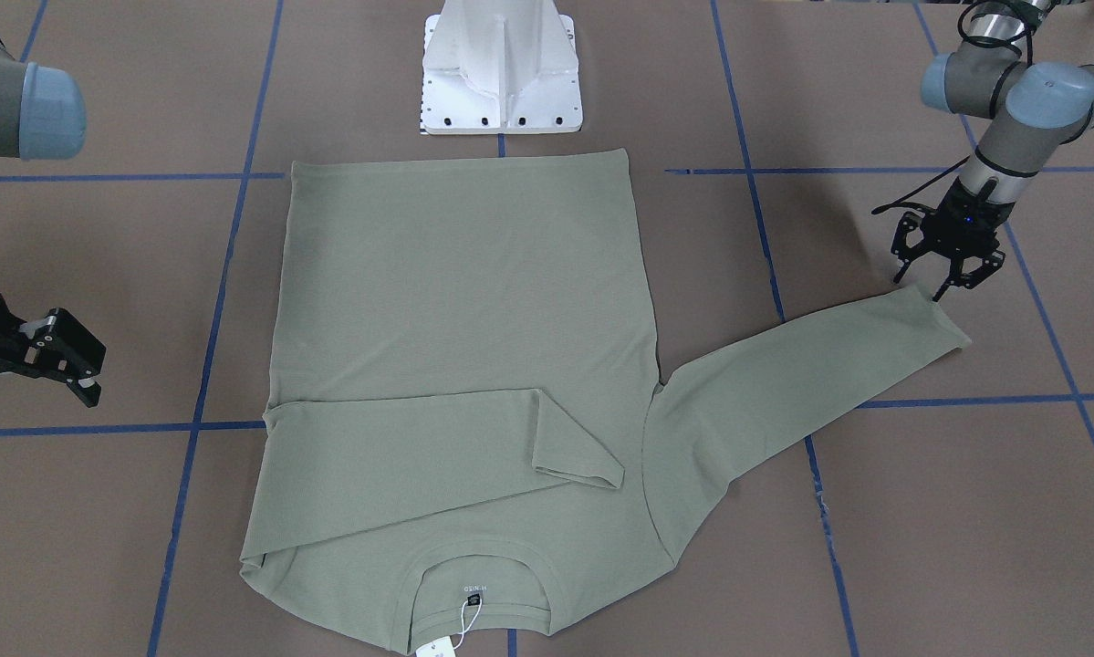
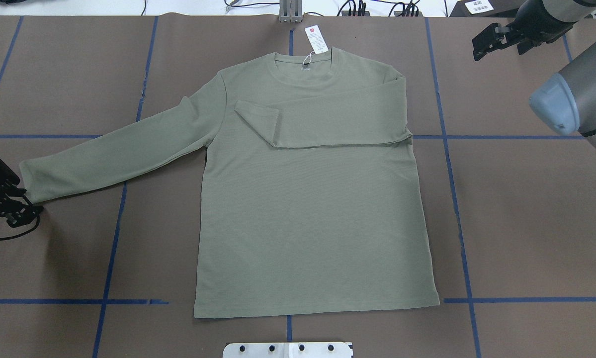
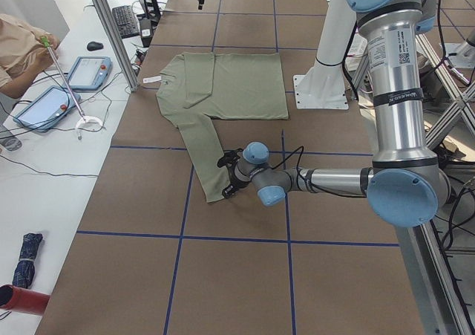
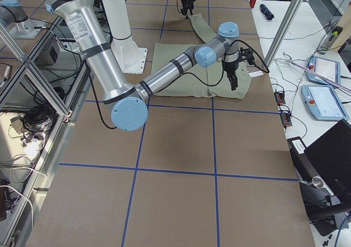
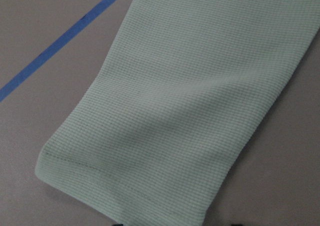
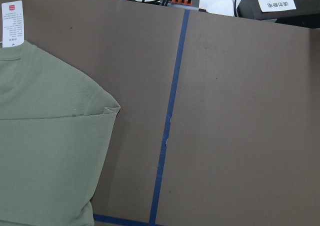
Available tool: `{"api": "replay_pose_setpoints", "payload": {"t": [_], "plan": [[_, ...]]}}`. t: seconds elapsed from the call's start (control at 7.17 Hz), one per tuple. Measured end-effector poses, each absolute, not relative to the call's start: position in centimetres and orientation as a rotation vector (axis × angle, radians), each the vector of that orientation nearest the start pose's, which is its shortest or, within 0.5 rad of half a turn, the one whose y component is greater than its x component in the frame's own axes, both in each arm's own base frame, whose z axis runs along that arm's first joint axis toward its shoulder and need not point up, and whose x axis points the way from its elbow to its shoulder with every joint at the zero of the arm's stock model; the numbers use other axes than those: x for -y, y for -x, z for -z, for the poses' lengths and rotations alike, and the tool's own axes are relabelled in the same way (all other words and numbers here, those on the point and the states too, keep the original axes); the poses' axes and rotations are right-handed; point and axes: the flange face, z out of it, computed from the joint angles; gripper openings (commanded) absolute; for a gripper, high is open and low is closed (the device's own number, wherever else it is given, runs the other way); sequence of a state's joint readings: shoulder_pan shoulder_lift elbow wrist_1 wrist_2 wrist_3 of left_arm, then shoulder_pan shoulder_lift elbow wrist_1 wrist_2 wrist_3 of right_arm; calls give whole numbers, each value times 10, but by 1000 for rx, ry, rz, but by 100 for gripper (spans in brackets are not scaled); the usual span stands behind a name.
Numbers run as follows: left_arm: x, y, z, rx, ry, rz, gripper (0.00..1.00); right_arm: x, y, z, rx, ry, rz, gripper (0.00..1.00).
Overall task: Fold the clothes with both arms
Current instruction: 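Grasp the other sleeve cuff with the left gripper while the right arm withdraws, then fold the held cuff across the shirt body and release it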
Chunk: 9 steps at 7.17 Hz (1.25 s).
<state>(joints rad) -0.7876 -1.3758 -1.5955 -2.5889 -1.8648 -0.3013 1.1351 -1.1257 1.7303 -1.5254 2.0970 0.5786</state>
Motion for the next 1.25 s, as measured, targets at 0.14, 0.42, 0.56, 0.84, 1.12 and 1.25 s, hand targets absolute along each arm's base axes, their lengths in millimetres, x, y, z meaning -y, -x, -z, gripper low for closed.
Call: {"api": "replay_pose_setpoints", "payload": {"t": [0.14, 0.42, 0.56, 0.84, 1.12, 1.25], "plan": [[386, -236, -634, -680, -588, -574, 0, 613, 193, -332, 751, -308, 36, 100], [388, -236, -624, -695, -602, -577, 0, 612, 193, -332, 752, -308, 35, 100], [389, -237, -616, -703, -614, -577, 0, 612, 193, -332, 752, -307, 35, 100], [422, -226, -566, -724, -715, -519, 0, 610, 192, -338, 750, -300, 34, 100], [495, -232, -484, -723, -785, -433, 0, 605, 190, -344, 748, -296, 33, 100], [532, -248, -431, -730, -778, -384, 0, 602, 189, -347, 747, -292, 32, 100]]}}
